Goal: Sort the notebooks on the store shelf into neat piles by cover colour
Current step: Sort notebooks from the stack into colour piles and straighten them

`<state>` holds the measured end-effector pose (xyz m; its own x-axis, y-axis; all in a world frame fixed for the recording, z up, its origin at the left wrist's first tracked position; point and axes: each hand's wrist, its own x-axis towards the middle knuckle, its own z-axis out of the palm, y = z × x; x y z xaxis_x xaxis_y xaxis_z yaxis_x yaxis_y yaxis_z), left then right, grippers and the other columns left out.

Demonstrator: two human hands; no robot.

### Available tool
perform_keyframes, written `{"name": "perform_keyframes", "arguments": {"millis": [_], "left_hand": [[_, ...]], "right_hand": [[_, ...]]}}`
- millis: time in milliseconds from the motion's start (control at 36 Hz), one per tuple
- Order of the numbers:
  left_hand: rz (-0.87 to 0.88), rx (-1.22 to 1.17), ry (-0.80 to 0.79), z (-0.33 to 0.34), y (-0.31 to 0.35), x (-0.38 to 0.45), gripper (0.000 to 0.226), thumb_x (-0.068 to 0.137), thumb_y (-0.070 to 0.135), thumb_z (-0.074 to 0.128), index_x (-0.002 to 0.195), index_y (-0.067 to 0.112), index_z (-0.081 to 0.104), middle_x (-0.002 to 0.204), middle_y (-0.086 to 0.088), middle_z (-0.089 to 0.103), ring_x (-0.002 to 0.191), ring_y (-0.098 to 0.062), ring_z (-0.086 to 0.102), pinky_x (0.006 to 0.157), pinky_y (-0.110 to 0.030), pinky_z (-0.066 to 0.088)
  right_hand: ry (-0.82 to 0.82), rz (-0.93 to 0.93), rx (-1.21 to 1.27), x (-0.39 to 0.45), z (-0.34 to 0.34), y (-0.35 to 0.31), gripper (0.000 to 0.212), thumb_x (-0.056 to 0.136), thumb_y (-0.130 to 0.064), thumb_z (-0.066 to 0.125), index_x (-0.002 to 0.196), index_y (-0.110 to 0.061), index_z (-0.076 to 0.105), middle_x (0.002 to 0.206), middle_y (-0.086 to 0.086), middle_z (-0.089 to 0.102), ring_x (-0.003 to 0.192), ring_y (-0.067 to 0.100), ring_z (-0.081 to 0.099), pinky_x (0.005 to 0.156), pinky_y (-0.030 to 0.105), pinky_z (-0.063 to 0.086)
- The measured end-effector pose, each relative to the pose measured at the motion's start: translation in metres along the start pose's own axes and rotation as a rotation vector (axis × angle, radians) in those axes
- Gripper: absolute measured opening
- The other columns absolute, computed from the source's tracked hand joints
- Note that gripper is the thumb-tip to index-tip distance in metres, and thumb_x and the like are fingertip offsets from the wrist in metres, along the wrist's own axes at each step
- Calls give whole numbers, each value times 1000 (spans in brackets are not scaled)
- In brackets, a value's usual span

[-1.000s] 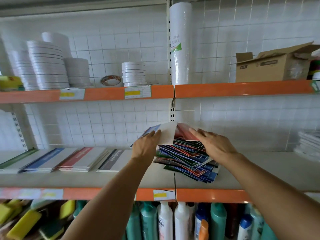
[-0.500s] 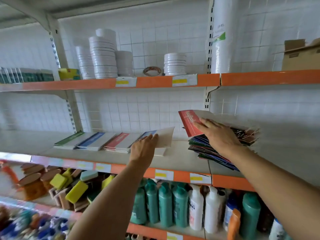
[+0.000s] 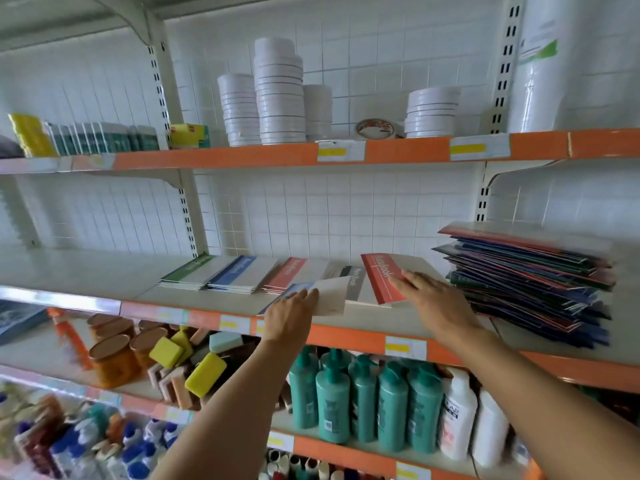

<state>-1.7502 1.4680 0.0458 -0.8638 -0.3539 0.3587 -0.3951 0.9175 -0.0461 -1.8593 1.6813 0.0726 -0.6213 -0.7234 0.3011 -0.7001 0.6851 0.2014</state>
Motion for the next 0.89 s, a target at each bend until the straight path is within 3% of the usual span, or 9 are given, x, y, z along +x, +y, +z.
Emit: {"name": "perform_keyframes", "arguments": {"millis": [222, 556, 889], "left_hand": [[0, -27, -5, 18, -19, 10, 54, 98, 12, 43, 148, 24, 27, 144, 1, 44, 120, -23, 53, 92, -35, 47], [-32, 9, 20, 36, -26, 44, 49, 100, 15, 40, 147, 24, 28, 142, 2, 47, 119, -21, 55, 91, -33, 48], [-105, -33, -1, 52, -103, 71, 49, 97, 10, 38, 143, 26, 35, 142, 2, 46, 123, -24, 51, 94, -36, 44]], "right_hand": [[-61, 19, 44, 21, 17, -9, 88, 84, 17, 40, 153, -25, 3, 161, 3, 5, 146, 19, 16, 116, 31, 24], [-26, 51, 104, 63, 39, 2, 79, 90, 13, 33, 153, -26, 6, 161, 2, 9, 144, 19, 21, 112, 31, 29], [-38, -4, 99, 125, 55, -55, 79, 90, 13, 35, 153, -26, 10, 159, 2, 14, 143, 21, 25, 110, 33, 34]]}}
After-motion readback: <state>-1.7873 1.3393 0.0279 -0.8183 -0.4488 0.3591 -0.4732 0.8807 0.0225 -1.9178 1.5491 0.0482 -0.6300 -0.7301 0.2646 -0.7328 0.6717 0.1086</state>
